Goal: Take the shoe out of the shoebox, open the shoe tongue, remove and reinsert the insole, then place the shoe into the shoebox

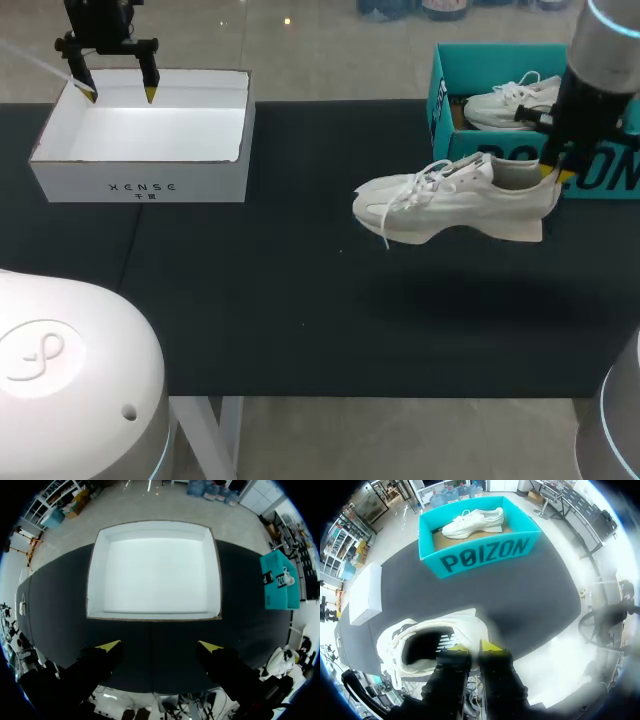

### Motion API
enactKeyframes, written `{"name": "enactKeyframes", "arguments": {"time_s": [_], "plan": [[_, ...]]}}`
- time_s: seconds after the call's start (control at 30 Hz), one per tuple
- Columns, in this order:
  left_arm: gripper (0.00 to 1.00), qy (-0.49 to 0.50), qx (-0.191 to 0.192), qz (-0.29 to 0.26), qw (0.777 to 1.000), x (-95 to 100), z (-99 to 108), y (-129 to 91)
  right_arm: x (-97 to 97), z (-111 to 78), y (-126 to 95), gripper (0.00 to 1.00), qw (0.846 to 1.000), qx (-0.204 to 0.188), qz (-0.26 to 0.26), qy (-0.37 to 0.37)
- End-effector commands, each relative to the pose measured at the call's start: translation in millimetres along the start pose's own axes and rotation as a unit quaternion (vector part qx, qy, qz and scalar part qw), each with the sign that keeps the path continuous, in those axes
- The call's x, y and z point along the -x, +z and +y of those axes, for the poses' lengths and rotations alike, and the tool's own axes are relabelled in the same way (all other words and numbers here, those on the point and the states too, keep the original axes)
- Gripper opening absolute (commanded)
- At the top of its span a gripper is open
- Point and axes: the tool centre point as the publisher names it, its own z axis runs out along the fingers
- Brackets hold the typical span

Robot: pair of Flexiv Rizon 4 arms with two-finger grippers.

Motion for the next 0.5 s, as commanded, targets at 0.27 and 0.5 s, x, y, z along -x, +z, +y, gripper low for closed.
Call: {"name": "enactKeyframes", "arguments": {"time_s": [0.27, 0.5], "plan": [[1.00, 0.000, 0.000, -0.002, 1.000, 0.0, 0.7, -0.7, -46.8, -43.8, 58.0, 0.00, 0.994, 0.107, -0.005, -0.001], [1.00, 0.000, 0.000, -0.002, 1.000, 0.0, 0.7, -0.7, -67.6, -45.8, 85.9, 0.00, 0.995, 0.094, -0.024, 0.021]]}}
